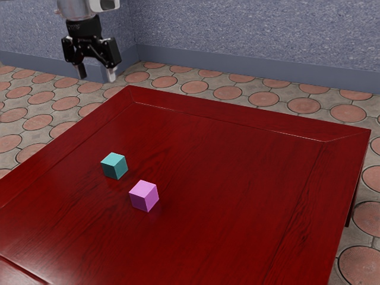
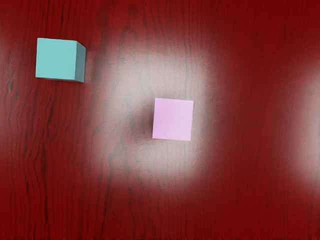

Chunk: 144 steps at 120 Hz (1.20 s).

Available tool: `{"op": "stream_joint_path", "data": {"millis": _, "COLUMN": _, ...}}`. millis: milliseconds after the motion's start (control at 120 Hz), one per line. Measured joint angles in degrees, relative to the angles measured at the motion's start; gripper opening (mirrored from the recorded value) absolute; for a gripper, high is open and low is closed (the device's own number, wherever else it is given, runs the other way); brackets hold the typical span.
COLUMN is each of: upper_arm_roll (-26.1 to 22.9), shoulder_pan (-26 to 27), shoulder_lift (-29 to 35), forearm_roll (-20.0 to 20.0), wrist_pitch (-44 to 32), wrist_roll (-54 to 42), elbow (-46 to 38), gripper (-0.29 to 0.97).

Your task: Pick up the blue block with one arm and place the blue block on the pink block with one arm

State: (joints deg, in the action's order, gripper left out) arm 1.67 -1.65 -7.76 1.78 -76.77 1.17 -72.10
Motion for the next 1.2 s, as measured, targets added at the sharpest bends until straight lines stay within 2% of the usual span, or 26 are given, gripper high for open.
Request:
{"op": "stream_joint_path", "data": {"millis": 283, "upper_arm_roll": -0.1, "shoulder_pan": -0.1, "shoulder_lift": 0.0, "forearm_roll": 0.1, "wrist_pitch": 1.5, "wrist_roll": 0.4, "elbow": 0.2, "gripper": 0.68}}
{"op": "stream_joint_path", "data": {"millis": 433, "upper_arm_roll": -1.2, "shoulder_pan": 1.3, "shoulder_lift": 4.0, "forearm_roll": -1.0, "wrist_pitch": 3.7, "wrist_roll": 0.6, "elbow": 7.1, "gripper": 0.68}}
{"op": "stream_joint_path", "data": {"millis": 600, "upper_arm_roll": -1.3, "shoulder_pan": 1.5, "shoulder_lift": 1.6, "forearm_roll": -1.8, "wrist_pitch": 2.5, "wrist_roll": 0.8, "elbow": 7.3, "gripper": 0.68}}
{"op": "stream_joint_path", "data": {"millis": 733, "upper_arm_roll": -4.2, "shoulder_pan": 1.5, "shoulder_lift": -0.1, "forearm_roll": -2.7, "wrist_pitch": 1.1, "wrist_roll": 0.9, "elbow": 7.1, "gripper": 0.68}}
{"op": "stream_joint_path", "data": {"millis": 792, "upper_arm_roll": -4.2, "shoulder_pan": 1.9, "shoulder_lift": 2.1, "forearm_roll": -3.2, "wrist_pitch": -0.5, "wrist_roll": 0.9, "elbow": 1.8, "gripper": 0.68}}
{"op": "stream_joint_path", "data": {"millis": 875, "upper_arm_roll": -3.6, "shoulder_pan": 1.9, "shoulder_lift": 9.0, "forearm_roll": -3.8, "wrist_pitch": -5.3, "wrist_roll": 0.8, "elbow": -14.4, "gripper": 0.68}}
{"op": "stream_joint_path", "data": {"millis": 958, "upper_arm_roll": -2.3, "shoulder_pan": 2.4, "shoulder_lift": 13.4, "forearm_roll": -4.2, "wrist_pitch": -10.1, "wrist_roll": 0.9, "elbow": -24.9, "gripper": 0.68}}
{"op": "stream_joint_path", "data": {"millis": 1067, "upper_arm_roll": -0.2, "shoulder_pan": 2.4, "shoulder_lift": 16.1, "forearm_roll": -4.8, "wrist_pitch": -14.2, "wrist_roll": 1.3, "elbow": -31.9, "gripper": 0.68}}
{"op": "stream_joint_path", "data": {"millis": 1200, "upper_arm_roll": 0.1, "shoulder_pan": 1.7, "shoulder_lift": 16.3, "forearm_roll": -5.6, "wrist_pitch": -16.3, "wrist_roll": 0.5, "elbow": -31.5, "gripper": 0.68}}
